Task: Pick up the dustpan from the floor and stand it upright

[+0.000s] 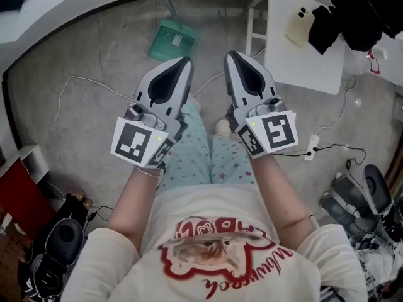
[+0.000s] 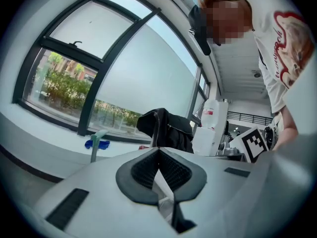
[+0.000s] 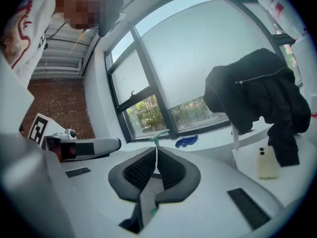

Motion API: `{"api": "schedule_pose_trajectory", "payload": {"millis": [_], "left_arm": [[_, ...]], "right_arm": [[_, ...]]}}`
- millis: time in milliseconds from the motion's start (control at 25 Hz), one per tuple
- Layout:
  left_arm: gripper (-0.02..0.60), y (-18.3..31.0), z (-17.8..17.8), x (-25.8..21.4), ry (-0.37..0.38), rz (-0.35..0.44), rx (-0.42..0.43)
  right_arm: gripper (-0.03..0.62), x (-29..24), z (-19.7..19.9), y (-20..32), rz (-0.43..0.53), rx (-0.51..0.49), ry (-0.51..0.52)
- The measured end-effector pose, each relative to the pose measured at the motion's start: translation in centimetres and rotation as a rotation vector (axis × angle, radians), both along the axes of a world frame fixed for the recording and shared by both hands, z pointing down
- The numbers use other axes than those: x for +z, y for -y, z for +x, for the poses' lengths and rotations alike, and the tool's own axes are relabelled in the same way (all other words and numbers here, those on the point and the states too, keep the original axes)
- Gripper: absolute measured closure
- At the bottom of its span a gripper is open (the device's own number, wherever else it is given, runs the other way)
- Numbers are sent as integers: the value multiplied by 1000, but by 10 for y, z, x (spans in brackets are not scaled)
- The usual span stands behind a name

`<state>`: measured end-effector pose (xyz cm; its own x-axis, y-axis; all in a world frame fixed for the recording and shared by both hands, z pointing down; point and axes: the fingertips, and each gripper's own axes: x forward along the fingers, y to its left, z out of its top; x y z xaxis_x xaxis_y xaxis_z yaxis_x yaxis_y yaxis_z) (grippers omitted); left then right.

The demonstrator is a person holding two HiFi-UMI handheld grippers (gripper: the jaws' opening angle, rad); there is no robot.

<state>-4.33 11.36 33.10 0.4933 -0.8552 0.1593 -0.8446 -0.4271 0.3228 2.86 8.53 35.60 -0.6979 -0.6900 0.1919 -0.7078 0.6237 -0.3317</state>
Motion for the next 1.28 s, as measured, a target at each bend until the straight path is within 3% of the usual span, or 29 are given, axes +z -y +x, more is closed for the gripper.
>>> {"api": "schedule_pose_trajectory", "payload": {"millis": [160,320,680,920,1080,1280], "left_arm": [[578,-34,44,-45,6,81,-10],[578,-80,69,-89,17,100,-48],[578,-154,89,-136,41,114,-12],[578,-220,78,-142,6,127,12],[578,-286,53,-154,27,154,26],[578,-376,15,-158,41,118,30]], "right_arm": [[563,-36,41,-42,55,-28,-2],[563,-70,67,-87,65,-63,0],[563,-132,70,-150,131,-134,12],[563,-143,60,-205,153,-113,-14],[563,-150,46,-266,154,-72,-4],[563,-147,8,-359,60,-25,59]]}}
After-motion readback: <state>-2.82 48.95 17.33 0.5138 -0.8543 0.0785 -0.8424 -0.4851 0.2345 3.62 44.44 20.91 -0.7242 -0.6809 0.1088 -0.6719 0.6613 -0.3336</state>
